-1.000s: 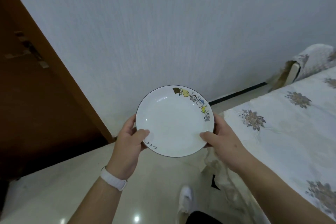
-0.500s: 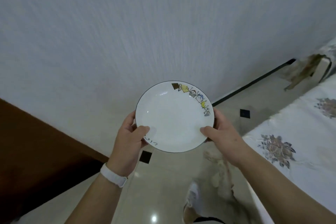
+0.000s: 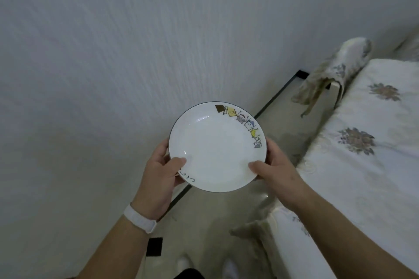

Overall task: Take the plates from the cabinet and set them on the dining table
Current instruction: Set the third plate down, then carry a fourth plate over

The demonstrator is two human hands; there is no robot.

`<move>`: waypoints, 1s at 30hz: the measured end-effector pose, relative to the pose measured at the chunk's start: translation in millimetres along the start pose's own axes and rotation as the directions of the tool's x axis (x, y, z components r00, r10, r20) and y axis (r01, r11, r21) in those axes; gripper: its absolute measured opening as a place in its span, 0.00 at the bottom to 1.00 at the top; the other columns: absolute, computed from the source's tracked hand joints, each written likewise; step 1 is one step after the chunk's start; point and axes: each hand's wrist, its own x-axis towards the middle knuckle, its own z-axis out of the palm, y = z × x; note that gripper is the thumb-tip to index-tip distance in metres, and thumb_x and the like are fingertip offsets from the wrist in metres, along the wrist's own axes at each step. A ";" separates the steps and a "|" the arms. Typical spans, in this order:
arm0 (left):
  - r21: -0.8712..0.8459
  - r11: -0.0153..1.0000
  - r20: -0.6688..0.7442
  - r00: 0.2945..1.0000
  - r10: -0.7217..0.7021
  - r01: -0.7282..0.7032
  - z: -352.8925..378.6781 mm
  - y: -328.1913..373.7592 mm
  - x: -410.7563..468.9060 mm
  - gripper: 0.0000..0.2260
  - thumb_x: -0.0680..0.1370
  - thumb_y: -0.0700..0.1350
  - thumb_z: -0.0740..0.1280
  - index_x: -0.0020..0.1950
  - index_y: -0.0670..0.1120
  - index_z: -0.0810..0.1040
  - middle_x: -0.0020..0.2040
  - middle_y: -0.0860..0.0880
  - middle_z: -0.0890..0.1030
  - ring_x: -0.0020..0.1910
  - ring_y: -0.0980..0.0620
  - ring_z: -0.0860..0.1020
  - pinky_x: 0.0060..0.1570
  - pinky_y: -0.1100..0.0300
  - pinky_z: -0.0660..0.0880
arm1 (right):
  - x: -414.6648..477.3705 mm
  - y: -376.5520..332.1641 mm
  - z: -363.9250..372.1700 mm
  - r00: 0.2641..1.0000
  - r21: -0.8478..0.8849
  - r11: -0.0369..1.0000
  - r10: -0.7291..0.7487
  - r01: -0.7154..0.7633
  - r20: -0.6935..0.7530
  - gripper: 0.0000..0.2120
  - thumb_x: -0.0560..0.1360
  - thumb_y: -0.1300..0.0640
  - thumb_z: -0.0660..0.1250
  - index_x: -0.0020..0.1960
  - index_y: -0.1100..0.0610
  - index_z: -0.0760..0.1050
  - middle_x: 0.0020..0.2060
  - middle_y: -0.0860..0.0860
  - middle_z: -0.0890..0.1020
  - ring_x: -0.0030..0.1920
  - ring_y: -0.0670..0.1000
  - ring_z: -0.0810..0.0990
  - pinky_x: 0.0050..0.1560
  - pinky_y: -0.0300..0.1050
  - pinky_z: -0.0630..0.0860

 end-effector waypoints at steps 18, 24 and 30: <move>0.043 0.994 0.484 0.869 -0.107 0.099 90.5 50.2 284.1 0.23 0.76 0.31 0.61 0.66 0.51 0.75 0.57 0.48 0.83 0.49 0.49 0.82 0.39 0.55 0.78 | 174.2 -60.1 -41.2 0.860 0.020 1.000 0.006 0.005 -0.510 0.27 0.75 0.70 0.64 0.57 0.37 0.70 0.51 0.43 0.83 0.49 0.45 0.83 0.49 0.53 0.83; 0.066 0.989 0.603 0.785 -0.145 0.132 136.1 64.9 348.5 0.23 0.77 0.31 0.59 0.65 0.52 0.76 0.56 0.47 0.83 0.47 0.49 0.81 0.38 0.55 0.78 | 207.9 -71.2 -55.8 0.754 0.008 1.000 -0.006 0.015 -0.656 0.26 0.75 0.67 0.66 0.61 0.39 0.70 0.50 0.40 0.83 0.50 0.43 0.82 0.47 0.46 0.83; 0.131 0.974 0.700 0.679 -0.224 0.186 200.1 57.6 385.0 0.21 0.76 0.30 0.59 0.63 0.50 0.77 0.56 0.45 0.83 0.49 0.47 0.80 0.38 0.57 0.78 | 217.1 -70.1 -88.1 0.631 0.050 0.999 0.040 -0.002 -0.775 0.26 0.75 0.66 0.66 0.59 0.36 0.70 0.51 0.40 0.83 0.51 0.45 0.82 0.49 0.51 0.83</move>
